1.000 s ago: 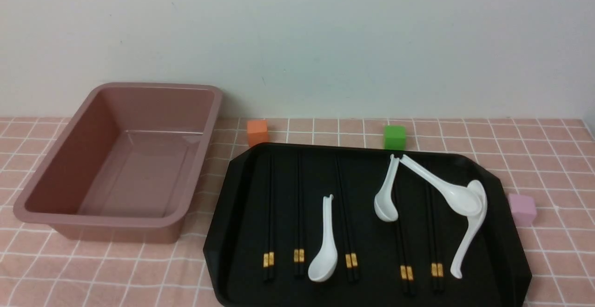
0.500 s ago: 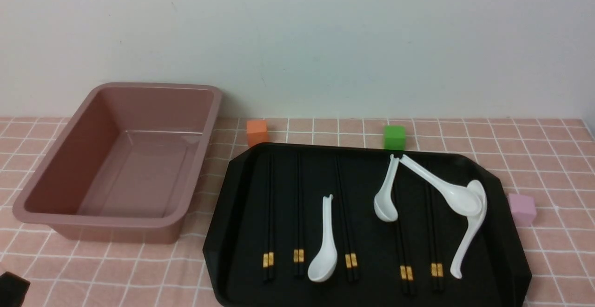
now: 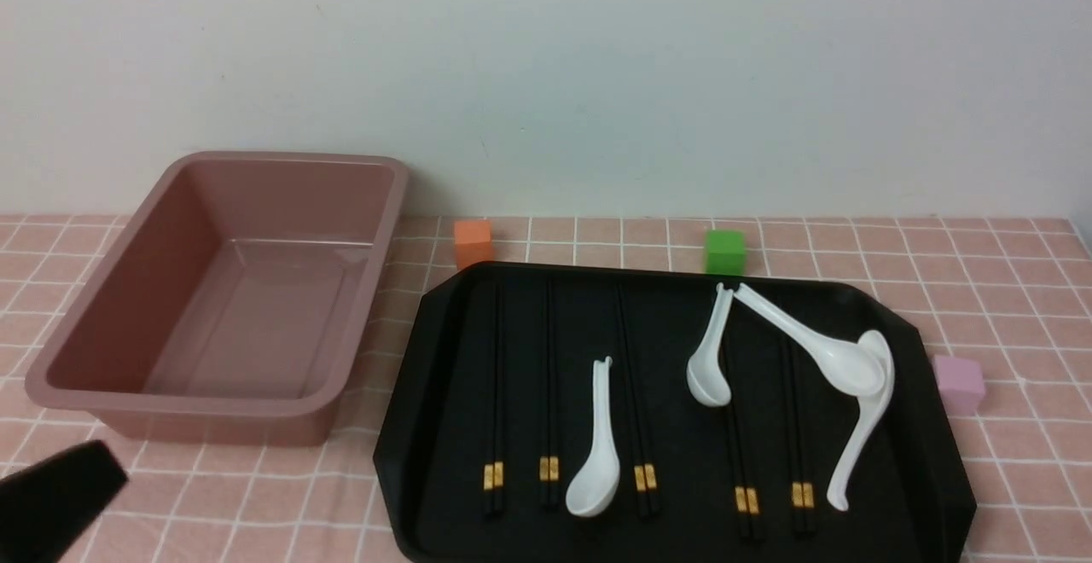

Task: On pink tablecloth take chopsticks from black tray and put them in box.
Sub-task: 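Reach over to the black tray and grasp a pair of chopsticks with the left gripper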

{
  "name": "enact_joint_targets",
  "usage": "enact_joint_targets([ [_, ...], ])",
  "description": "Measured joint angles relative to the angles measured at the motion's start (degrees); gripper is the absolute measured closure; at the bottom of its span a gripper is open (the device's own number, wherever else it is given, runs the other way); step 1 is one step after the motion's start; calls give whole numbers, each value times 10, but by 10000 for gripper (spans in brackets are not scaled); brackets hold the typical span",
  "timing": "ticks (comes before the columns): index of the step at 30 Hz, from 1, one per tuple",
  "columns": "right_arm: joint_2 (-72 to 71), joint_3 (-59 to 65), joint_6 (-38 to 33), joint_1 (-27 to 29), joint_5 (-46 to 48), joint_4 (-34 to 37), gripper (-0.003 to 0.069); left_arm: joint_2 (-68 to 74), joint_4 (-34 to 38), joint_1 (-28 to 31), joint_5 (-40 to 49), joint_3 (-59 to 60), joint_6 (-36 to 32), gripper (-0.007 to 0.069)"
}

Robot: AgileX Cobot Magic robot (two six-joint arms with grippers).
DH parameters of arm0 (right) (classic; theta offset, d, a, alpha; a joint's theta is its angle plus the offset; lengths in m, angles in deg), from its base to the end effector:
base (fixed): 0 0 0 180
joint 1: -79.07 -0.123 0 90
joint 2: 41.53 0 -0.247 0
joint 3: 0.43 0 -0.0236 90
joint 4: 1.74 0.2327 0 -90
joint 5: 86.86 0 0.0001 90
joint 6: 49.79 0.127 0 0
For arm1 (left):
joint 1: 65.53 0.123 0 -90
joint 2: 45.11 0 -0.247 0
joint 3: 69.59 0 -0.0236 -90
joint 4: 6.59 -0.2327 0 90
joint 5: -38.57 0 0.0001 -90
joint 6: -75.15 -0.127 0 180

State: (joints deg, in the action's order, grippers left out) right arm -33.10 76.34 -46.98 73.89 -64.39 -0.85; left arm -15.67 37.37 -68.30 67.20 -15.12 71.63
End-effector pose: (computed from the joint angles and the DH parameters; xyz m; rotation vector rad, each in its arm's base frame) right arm 0.1061 0.0104 0.1636 -0.0295 1.8804 0.1112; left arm 0.1270 -0.0485 0.2608 -0.3146 1.8714 -0.7878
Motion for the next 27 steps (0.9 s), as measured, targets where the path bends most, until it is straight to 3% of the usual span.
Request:
enact_joint_targets([
  [4,0,0,0,0,0,0,419,214,-65,0,133,-114,-22,638],
  [9,0,0,0,0,0,0,419,417,-109,-20,173,-223,-26,638],
  [14,0,0,0,0,0,0,419,599,-162,-129,175,-334,-12,638],
  [19,0,0,0,0,0,0,419,732,-246,-254,193,-466,91,638],
  [27,0,0,0,0,0,0,419,883,-367,-286,247,-598,209,631],
])
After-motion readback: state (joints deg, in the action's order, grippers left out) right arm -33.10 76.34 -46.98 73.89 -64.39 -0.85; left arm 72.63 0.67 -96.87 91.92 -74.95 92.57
